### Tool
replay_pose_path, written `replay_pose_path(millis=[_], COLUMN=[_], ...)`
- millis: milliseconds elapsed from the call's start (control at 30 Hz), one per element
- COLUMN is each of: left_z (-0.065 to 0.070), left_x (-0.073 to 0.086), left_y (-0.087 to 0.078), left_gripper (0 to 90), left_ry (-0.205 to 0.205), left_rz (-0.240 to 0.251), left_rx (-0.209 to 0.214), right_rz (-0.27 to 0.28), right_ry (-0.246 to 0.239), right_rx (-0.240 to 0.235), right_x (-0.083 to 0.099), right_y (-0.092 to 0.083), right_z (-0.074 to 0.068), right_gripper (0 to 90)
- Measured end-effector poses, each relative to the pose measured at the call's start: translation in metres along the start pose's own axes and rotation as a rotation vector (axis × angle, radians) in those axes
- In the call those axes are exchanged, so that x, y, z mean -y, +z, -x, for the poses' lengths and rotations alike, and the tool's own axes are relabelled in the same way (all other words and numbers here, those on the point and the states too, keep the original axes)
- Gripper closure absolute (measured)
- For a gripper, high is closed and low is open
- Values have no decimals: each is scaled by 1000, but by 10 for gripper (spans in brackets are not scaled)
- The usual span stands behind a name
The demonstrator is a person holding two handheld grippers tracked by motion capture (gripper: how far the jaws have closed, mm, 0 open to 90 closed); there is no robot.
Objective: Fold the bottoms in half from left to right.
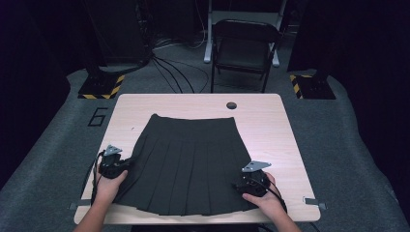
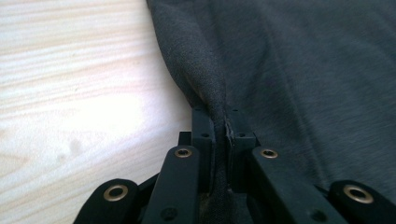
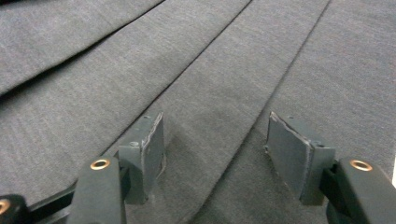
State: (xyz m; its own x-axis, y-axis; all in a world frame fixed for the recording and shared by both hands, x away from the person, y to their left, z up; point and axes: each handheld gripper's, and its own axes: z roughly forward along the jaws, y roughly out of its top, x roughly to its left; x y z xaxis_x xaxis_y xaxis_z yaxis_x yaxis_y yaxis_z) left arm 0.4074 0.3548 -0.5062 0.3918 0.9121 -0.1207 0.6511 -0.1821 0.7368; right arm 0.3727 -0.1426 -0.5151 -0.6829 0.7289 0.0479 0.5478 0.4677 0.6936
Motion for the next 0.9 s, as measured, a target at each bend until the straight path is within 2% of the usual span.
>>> replay_pose_path(millis=[33, 167, 200, 233, 400, 533, 600, 633, 900], left_z=[1, 5, 5, 7, 16, 24, 28, 29, 44], left_x=[-2, -7, -9, -10, -21, -29, -31, -33, -47], left_y=[-1, -3, -4, -4, -7, -9, -8, -9, -13], left_gripper=[846, 846, 846, 846, 847, 847, 847, 847, 847], left_ry=[-2, 13, 25, 18, 46, 62, 65, 76, 111], left_rz=[8, 9, -5, 8, 5, 4, 16, -1, -19], left_rx=[5, 14, 17, 20, 38, 55, 58, 68, 97], right_rz=[-3, -22, -25, -20, 8, 25, 15, 17, 27], right_ry=[-21, -16, -36, -47, -31, -20, -19, -11, -12], right_rx=[4, 6, 8, 13, 21, 20, 17, 18, 19], right_x=[0, -1, -1, -2, -4, -4, -4, -3, -4], right_y=[0, -1, -2, -2, -8, -12, -12, -12, -15], right_z=[-1, -6, -6, -6, -10, -7, -7, -7, -7], right_gripper=[368, 373, 375, 377, 387, 392, 392, 392, 394])
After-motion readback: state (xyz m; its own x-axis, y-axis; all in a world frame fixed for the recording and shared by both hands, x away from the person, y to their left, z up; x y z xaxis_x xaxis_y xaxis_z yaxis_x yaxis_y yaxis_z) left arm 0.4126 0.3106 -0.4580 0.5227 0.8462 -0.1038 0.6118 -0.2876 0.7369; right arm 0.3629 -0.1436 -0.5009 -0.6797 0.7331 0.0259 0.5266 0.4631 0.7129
